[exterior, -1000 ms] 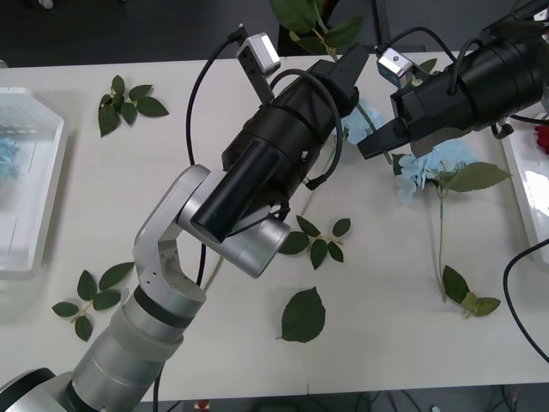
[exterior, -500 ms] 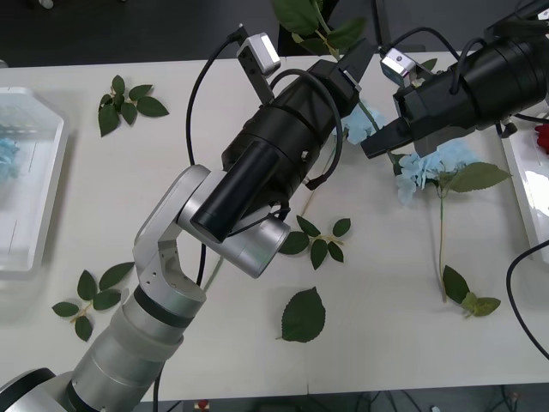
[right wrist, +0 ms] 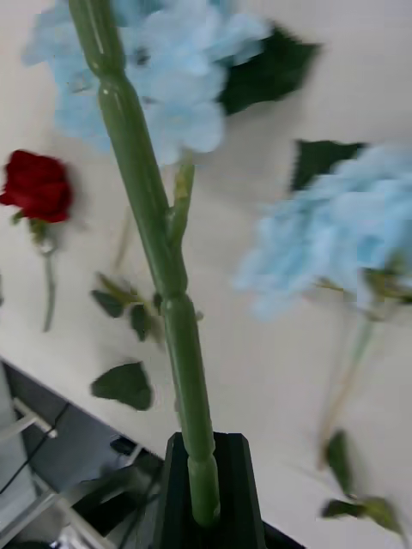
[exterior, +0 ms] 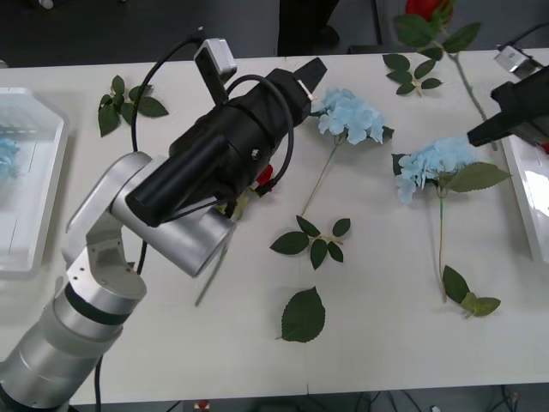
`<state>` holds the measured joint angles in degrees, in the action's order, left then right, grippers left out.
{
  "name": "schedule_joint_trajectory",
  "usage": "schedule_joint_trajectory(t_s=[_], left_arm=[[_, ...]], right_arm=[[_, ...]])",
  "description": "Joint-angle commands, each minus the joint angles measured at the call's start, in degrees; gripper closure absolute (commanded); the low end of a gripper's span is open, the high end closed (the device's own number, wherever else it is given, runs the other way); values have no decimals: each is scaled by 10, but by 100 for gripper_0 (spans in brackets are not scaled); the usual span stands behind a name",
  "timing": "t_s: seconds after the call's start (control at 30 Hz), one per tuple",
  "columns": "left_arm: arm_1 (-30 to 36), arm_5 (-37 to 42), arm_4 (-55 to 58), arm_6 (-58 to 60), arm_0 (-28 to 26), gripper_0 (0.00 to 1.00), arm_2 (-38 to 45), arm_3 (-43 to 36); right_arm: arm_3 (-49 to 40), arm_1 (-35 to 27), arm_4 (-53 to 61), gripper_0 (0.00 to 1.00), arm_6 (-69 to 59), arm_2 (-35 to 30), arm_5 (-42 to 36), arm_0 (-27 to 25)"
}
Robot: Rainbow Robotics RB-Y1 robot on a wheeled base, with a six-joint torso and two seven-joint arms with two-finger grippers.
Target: Place the red flowers into the right box and the blue flowers into the left box. If a person shows an open palm, hand one flower to the person first, then continue sorting.
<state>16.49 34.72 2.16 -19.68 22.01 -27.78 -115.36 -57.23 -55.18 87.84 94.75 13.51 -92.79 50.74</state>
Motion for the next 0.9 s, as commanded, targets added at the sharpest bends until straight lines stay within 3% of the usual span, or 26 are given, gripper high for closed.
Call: schedule_joint_trajectory(t_s=[0.03, 0.23, 0.43, 0.67, 0.9], left_arm=[[54, 104, 88, -110, -12, 0, 40, -76], [81, 307, 193, -309, -32, 0, 115, -117], [105, 430, 233, -441, -30, 0, 160, -114], [119, 434, 211, -519, -15, 0, 129, -37], [108, 408, 183, -544, 35, 0, 81, 69]], right_arm=[[2, -87, -75, 100, 11, 1, 8, 28], [77, -140, -172, 100, 49, 1, 48, 28], [165, -148, -270, 100, 126, 33, 134, 28], [295, -146, -307, 100, 171, 110, 272, 28], [363, -131, -301, 100, 175, 186, 349, 24]])
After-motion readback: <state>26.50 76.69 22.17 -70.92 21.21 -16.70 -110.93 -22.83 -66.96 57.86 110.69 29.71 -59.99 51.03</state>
